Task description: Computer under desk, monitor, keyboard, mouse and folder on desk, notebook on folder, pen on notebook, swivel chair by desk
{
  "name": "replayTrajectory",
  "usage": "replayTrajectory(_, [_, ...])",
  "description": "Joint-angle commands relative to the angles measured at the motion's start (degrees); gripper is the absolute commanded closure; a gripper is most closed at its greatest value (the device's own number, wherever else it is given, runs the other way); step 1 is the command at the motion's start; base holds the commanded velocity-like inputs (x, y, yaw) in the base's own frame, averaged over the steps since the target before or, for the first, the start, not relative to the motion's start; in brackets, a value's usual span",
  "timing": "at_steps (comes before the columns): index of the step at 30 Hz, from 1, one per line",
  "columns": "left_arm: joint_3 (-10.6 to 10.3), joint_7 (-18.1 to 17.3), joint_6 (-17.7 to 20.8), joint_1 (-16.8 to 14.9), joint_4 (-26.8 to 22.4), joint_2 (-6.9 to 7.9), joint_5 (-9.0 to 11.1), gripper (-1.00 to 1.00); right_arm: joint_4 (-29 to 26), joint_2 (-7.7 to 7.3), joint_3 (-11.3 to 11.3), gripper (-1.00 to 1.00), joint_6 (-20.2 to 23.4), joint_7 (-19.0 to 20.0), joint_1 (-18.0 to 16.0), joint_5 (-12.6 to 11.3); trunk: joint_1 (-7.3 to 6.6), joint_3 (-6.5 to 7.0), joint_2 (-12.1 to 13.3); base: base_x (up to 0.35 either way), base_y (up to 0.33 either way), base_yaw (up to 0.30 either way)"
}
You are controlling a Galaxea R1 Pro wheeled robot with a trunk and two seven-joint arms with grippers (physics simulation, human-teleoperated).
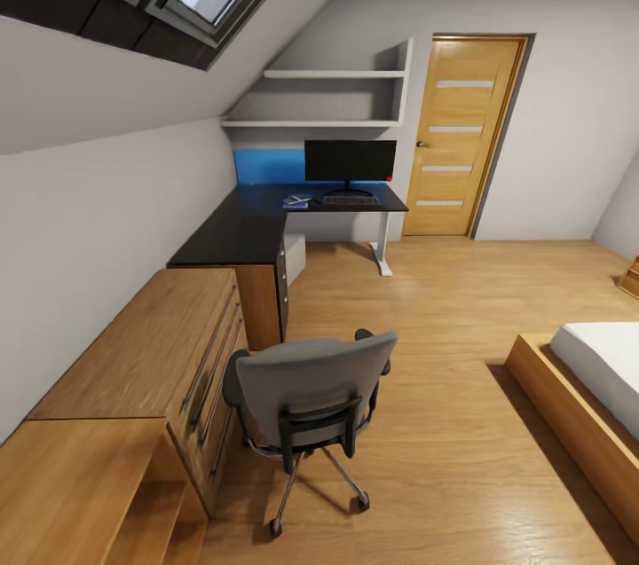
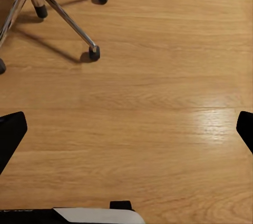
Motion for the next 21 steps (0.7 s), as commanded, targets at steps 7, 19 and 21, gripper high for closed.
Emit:
replayTrajectory(7, [-0.44,0.22,0.36,0.03,-0.14,0.03,0.34,-1.0,0.06,0.09,0.4,-1.0,1.15,-0.57,-0.04,0.13,1.56,-1.33,-2.87,0.0,0.0,0.0])
replayTrajectory(19, [-0.46,0.22,5.61,0.04,-0.72,0.03,0.2,-1.0,0.05,0.11,0.32,-1.0,1.94,-0.62,-0.04,0.24,4.19,-3.48,-7.69,0.0,0.0,0.0])
replayTrajectory(21, [-0.46,0.22,5.71,0.03,-0.77,0.04,0.22,-1.0,0.05,0.11,0.3,-1.0,1.97,-0.62,-0.04,0.24,4.63,-3.84,-8.49,0.0,0.0,0.0])
